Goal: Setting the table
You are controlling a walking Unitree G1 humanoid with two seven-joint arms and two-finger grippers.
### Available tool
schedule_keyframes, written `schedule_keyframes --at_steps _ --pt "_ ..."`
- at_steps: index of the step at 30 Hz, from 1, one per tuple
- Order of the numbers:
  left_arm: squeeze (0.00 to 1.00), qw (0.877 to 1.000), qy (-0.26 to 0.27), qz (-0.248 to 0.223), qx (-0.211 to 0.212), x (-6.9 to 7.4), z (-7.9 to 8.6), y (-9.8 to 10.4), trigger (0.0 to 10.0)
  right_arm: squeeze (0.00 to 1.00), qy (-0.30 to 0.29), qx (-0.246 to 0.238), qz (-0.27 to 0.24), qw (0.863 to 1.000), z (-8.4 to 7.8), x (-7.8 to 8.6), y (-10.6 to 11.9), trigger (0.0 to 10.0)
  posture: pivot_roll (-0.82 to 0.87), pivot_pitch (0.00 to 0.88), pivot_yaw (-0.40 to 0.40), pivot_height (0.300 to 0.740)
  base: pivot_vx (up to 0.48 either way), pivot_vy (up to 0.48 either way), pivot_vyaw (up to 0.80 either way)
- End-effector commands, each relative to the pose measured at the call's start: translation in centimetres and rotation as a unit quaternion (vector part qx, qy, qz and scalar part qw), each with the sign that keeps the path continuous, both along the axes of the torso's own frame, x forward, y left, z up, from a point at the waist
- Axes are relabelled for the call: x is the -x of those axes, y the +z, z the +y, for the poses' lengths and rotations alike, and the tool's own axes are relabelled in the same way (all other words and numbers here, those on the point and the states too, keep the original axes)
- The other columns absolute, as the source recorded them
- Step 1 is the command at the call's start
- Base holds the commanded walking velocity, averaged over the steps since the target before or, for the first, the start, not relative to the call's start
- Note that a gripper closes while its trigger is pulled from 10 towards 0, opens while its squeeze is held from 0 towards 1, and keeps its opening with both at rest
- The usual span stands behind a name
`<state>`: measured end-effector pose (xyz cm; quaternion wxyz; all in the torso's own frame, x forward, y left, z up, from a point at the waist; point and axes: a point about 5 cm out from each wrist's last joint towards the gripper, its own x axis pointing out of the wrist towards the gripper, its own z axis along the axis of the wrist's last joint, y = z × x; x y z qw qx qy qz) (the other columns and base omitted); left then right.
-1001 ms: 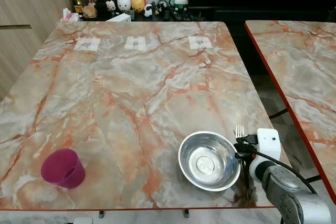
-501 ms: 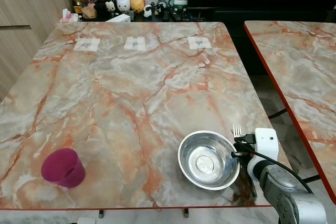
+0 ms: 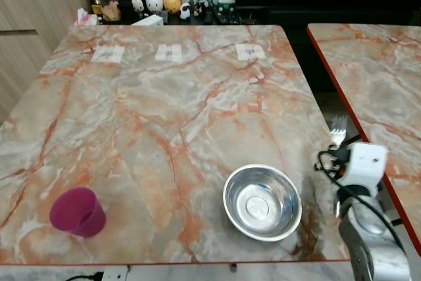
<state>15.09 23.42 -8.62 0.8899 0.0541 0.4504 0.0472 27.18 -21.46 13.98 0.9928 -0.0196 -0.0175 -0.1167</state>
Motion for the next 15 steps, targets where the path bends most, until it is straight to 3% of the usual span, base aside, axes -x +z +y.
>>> schedule_keyframes --at_steps 1,12,15 --pt "0.00 1.000 0.003 0.026 -0.004 1.57 0.67 -0.45 10.0 0.00 0.012 0.038 -0.042 0.998 0.26 0.30 0.97 10.0 -0.01 0.112 -0.015 0.740 0.000 0.000 0.00" --pt "0.00 0.999 -0.010 0.034 -0.012 1.90 0.05 -0.73 10.0 0.00 0.047 0.057 -0.102 0.992 1.22 0.26 1.36 10.0 -0.01 0.077 -0.014 0.740 0.000 0.000 0.00" --pt "0.00 0.999 -0.011 0.035 -0.011 2.03 -0.11 -0.81 10.0 0.00 0.052 0.060 -0.105 0.991 1.22 0.15 1.30 10.0 -0.02 0.067 -0.020 0.740 0.000 -0.286 0.00"
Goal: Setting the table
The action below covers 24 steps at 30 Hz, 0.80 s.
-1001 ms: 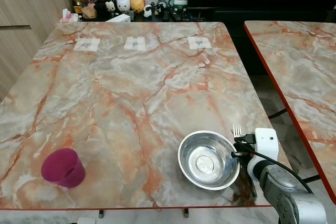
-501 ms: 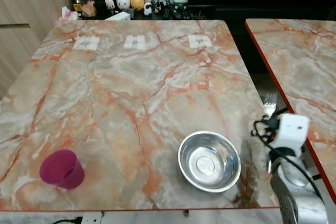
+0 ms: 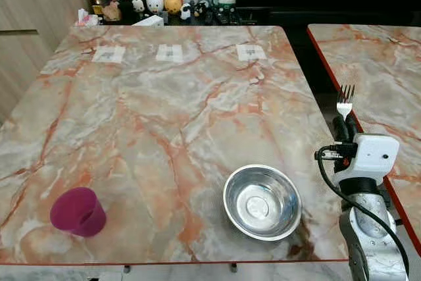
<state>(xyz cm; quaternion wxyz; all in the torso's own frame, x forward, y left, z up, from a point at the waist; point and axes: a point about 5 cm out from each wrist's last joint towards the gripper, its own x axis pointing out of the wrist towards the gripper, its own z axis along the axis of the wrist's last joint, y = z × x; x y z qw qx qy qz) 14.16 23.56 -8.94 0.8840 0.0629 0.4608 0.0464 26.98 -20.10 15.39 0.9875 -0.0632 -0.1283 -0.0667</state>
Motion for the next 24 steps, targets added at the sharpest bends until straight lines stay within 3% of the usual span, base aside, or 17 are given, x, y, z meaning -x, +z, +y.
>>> schedule_keyframes --at_steps 1,8,12,24 --pt "0.00 1.000 -0.007 0.023 -0.003 1.13 -0.28 -0.52 10.0 0.00 0.002 0.003 -0.002 1.000 -0.13 -0.08 -0.10 10.0 -0.01 0.065 -0.021 0.740 0.000 -0.319 0.00" --pt "0.00 1.000 -0.006 0.022 -0.004 1.20 -0.13 -0.49 10.0 0.00 0.009 0.002 -0.015 1.000 0.00 -0.49 0.25 10.0 -0.02 0.060 -0.026 0.740 0.000 -0.457 0.00" --pt "0.00 1.000 -0.002 0.020 -0.003 1.06 -0.02 -0.42 10.0 0.00 0.016 0.002 -0.019 1.000 0.23 -0.62 0.30 10.0 -0.02 0.077 -0.032 0.740 0.000 -0.480 -0.75" --pt "0.00 1.000 0.005 0.022 -0.001 0.69 -0.32 -0.42 10.0 0.00 0.022 0.007 -0.021 0.999 0.47 -0.59 0.17 10.0 -0.01 0.102 -0.029 0.740 0.000 -0.480 0.00"
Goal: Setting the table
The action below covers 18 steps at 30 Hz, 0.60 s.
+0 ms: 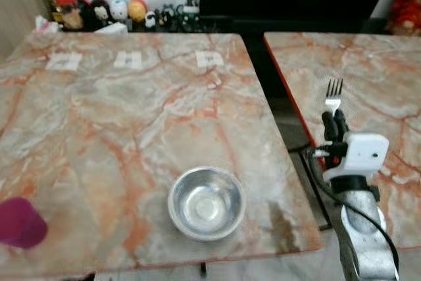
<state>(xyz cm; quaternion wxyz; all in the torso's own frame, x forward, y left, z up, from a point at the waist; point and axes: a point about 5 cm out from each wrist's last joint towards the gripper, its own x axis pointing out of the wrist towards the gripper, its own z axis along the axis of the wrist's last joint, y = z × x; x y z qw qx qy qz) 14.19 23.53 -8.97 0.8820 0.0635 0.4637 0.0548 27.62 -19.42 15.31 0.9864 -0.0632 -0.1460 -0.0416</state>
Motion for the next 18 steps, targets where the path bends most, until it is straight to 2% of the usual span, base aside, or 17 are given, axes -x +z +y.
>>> schedule_keyframes --at_steps 1,6,12,18 --pt "0.00 1.000 -0.003 0.019 0.003 0.8 -0.2 -0.4 10.0 0.00 -0.005 0.004 -0.005 1.000 -0.3 0.1 0.2 10.0 -0.02 0.104 -0.027 0.740 0.000 -0.480 0.00" --pt "0.00 1.000 -0.001 0.024 0.001 1.5 0.3 -0.5 10.0 0.00 -0.011 0.001 -0.005 1.000 -0.5 0.1 0.2 10.0 -0.02 0.104 -0.023 0.740 0.000 -0.480 0.00" --pt "0.00 1.000 -0.002 0.028 -0.003 2.1 1.0 -0.5 10.0 0.00 -0.011 -0.002 -0.002 1.000 -0.3 0.2 0.0 10.0 -0.02 0.105 -0.019 0.740 0.000 0.000 0.00" --pt "0.00 1.000 -0.001 0.031 -0.006 2.5 1.5 -0.4 10.0 0.00 -0.014 -0.002 -0.003 1.000 -0.4 0.1 0.1 10.0 -0.02 0.105 -0.016 0.740 0.000 -0.480 0.00"
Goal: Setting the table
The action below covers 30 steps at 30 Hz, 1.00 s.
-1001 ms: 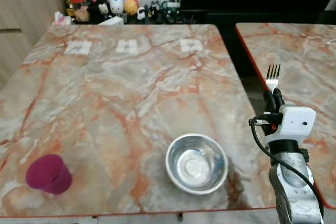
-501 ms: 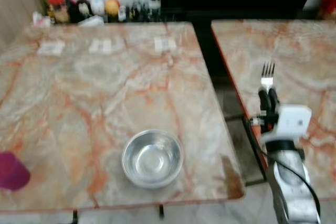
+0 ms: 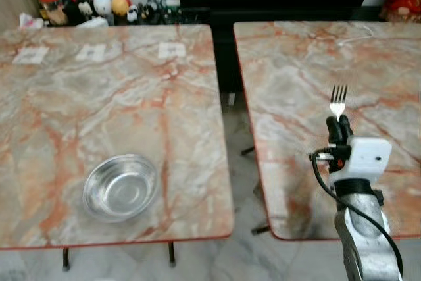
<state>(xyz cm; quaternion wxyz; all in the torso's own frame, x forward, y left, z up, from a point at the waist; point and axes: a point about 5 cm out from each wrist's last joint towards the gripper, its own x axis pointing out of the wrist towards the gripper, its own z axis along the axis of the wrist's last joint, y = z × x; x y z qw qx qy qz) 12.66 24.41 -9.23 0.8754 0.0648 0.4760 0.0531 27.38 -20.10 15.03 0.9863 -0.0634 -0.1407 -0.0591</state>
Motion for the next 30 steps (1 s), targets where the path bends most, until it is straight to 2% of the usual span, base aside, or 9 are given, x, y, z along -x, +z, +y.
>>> schedule_keyframes --at_steps 1,12,30 --pt "0.00 1.000 0.000 0.017 -0.006 1.1 0.7 -0.2 10.0 0.00 0.003 0.001 -0.007 1.000 0.3 -0.1 0.4 10.0 -0.02 0.104 -0.016 0.740 0.000 -0.480 0.00" --pt "0.00 1.000 -0.003 0.026 -0.006 1.8 0.4 -0.4 10.0 0.00 -0.001 -0.001 -0.008 1.000 0.3 -0.2 0.4 10.0 -0.02 0.104 -0.012 0.740 0.000 -0.480 0.00" --pt "0.00 1.000 -0.004 0.021 -0.003 1.0 -0.4 -0.5 10.0 0.00 -0.007 0.000 -0.009 1.000 0.0 -0.4 0.6 10.0 -0.02 0.102 -0.011 0.740 0.000 -0.480 0.00"
